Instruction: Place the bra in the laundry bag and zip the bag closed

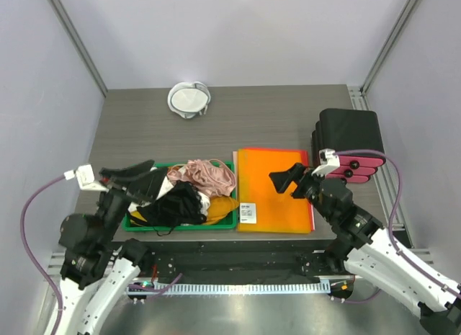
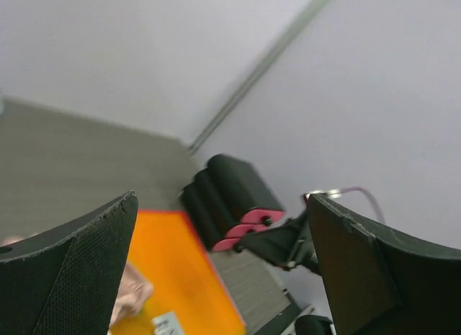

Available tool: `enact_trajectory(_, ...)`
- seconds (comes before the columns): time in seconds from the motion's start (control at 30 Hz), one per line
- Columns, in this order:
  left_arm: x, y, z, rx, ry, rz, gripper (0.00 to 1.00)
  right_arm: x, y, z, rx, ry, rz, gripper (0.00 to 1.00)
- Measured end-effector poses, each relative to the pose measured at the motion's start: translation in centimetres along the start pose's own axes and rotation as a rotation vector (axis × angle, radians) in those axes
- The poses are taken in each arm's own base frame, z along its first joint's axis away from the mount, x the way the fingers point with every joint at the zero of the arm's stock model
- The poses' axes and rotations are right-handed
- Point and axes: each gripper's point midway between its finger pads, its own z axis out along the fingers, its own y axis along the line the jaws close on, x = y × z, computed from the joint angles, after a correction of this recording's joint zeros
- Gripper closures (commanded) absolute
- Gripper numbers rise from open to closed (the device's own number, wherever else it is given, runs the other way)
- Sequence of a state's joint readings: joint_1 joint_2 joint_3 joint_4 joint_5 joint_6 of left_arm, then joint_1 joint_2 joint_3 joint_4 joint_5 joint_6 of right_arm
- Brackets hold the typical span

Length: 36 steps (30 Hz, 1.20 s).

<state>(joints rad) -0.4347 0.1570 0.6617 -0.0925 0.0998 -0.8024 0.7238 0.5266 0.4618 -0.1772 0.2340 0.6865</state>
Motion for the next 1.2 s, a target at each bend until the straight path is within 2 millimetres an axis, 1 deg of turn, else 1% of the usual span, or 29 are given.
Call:
enact_trajectory(0.07,0.9,2.8,0.9,-0.169,0.068,-0.006,0.00,-1.4,0.1,0.6,0.056,-0.014,-0.029,0.00)
enact_trajectory(0.13,2.5,5.0,1.5,-0.282,0.154,-0.008,0.00,-1.9,-0.2,1.4,0.106,-0.006,-0.056,0.00)
enact_trajectory(0.2,4.5,6.9,2.3,-0.361,0.249,-0.016,0.00,-2.6,-0.1,2.4,0.148,-0.002,-0.087,0.00)
enact_trajectory(0.27,6.8,8.6,2.8,-0.424,0.339,-0.035,0.00,-2.7,-0.1,3.7,0.184,0.014,-0.130,0.00)
enact_trajectory(0.33,8.3,10.3,3.2,-0.483,0.392,-0.042,0.00,-2.9,-0.1,5.1,0.211,0.026,-0.172,0.00)
enact_trajectory(0.4,9.5,12.1,3.6,-0.552,0.424,-0.041,0.00,-3.0,0.1,7.3,0.236,0.036,-0.218,0.00)
enact_trajectory(0.5,10.4,14.4,4.5,-0.643,0.451,-0.022,0.00,-3.4,1.0,11.2,0.254,0.044,-0.262,0.00)
enact_trajectory(0.57,9.5,15.5,6.2,-0.693,0.444,-0.010,0.00,-3.9,2.0,14.9,0.261,0.037,-0.281,0.00)
enact_trajectory(0.6,9.1,16.4,7.4,-0.729,0.452,-0.012,0.00,-4.0,2.1,16.3,0.264,0.035,-0.286,0.00)
enact_trajectory(0.63,8.0,17.2,8.9,-0.758,0.439,-0.015,0.00,-4.1,2.4,18.1,0.263,0.034,-0.290,0.00)
enact_trajectory(0.67,6.5,18.0,10.7,-0.773,0.420,-0.024,0.03,-4.1,2.7,19.8,0.256,0.029,-0.290,0.00)
enact_trajectory(0.7,5.4,19.7,12.5,-0.801,0.406,-0.038,0.09,-3.9,2.6,21.2,0.254,0.028,-0.293,0.00)
enact_trajectory(0.73,4.2,21.3,14.0,-0.821,0.389,-0.050,0.11,-3.9,2.5,22.4,0.250,0.024,-0.297,0.00)
enact_trajectory(0.77,3.6,23.2,15.3,-0.842,0.388,-0.068,0.18,-3.5,2.1,23.8,0.247,0.025,-0.303,0.00)
enact_trajectory(0.8,3.4,25.5,16.4,-0.870,0.393,-0.083,0.23,-2.9,1.7,24.7,0.248,0.032,-0.310,0.00)
enact_trajectory(0.83,3.5,27.7,17.2,-0.895,0.405,-0.102,0.25,-2.3,1.1,25.4,0.250,0.037,-0.316,0.00)
enact_trajectory(0.87,4.2,30.5,18.4,-0.920,0.435,-0.123,0.28,-1.7,0.6,26.0,0.252,0.045,-0.320,0.00)
enact_trajectory(0.9,4.5,32.0,18.7,-0.939,0.439,-0.136,0.30,-1.1,-0.1,26.5,0.252,0.056,-0.321,0.00)
enact_trajectory(0.93,5.3,33.6,19.0,-0.964,0.470,-0.158,0.31,-0.8,-0.4,26.7,0.252,0.061,-0.322,0.00)
enact_trajectory(1.0,7.0,36.9,20.6,-0.985,0.507,-0.193,0.33,0.0,-1.4,27.0,0.249,0.069,-0.319,0.00)
enact_trajectory(1.07,8.7,39.6,22.0,-0.993,0.527,-0.226,0.34,0.6,-2.3,26.9,0.247,0.070,-0.315,0.00)
enact_trajectory(1.13,10.1,41.7,22.6,-1.015,0.540,-0.253,0.34,0.9,-3.1,26.8,0.245,0.060,-0.310,0.00)
enact_trajectory(1.2,11.1,43.3,22.8,-1.039,0.541,-0.272,0.37,1.4,-3.8,26.6,0.245,0.068,-0.313,0.00)
